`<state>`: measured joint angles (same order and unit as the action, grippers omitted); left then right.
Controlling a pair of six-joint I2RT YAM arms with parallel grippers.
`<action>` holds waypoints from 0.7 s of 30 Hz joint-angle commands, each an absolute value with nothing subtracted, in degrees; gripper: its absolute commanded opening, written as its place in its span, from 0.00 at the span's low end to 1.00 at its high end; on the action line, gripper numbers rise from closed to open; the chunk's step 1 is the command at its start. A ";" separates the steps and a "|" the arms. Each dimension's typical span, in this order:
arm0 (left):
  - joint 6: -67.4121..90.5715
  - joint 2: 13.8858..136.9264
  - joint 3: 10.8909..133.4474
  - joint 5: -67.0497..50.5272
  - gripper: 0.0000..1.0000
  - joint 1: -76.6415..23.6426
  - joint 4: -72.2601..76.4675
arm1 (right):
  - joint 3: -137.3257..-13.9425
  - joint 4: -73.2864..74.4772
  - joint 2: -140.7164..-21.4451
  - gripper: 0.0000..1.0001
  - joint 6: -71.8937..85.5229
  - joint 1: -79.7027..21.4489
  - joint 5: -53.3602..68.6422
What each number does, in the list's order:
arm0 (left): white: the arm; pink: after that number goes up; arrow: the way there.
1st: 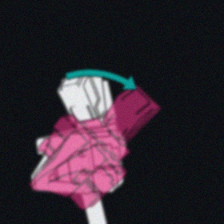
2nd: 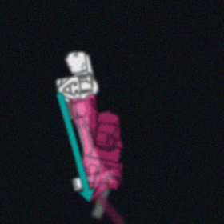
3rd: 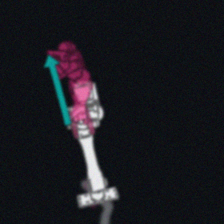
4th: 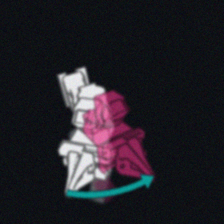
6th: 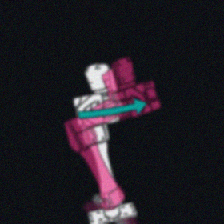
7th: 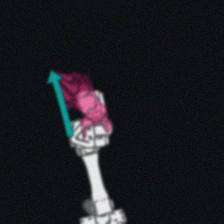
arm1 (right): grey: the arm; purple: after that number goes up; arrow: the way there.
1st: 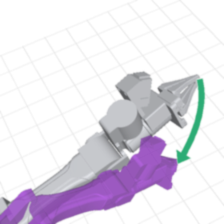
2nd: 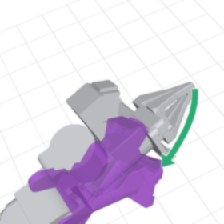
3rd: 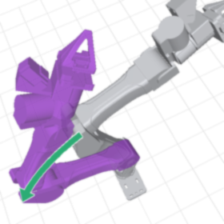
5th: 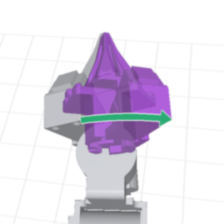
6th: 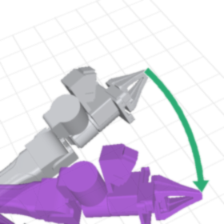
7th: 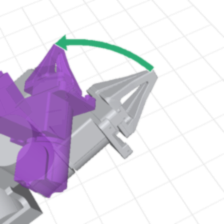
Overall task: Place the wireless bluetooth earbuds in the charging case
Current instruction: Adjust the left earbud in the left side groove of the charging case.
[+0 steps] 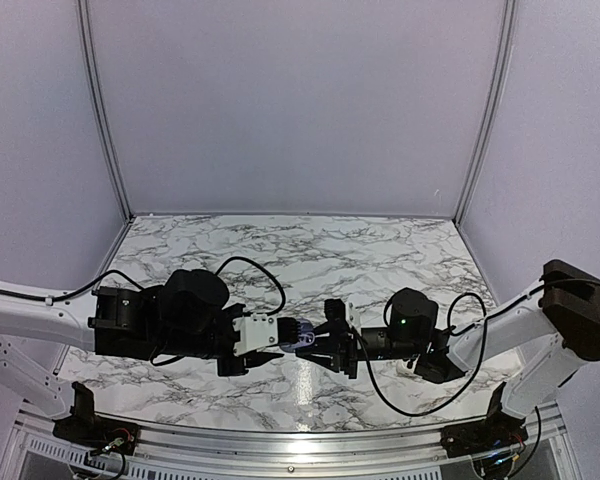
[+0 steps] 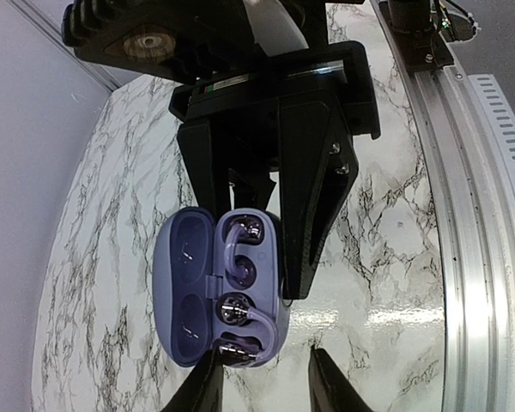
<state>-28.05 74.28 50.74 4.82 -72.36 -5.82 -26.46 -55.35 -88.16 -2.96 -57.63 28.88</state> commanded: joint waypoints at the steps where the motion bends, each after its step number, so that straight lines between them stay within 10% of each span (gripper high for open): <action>1: -27.27 74.94 51.73 3.48 0.35 -71.90 -5.27 | -27.95 -57.46 -87.01 0.00 -2.20 -58.10 29.90; 21: -27.29 77.44 52.87 2.28 0.24 -71.81 -7.65 | -28.21 -57.74 -87.21 0.00 -2.25 -58.10 30.58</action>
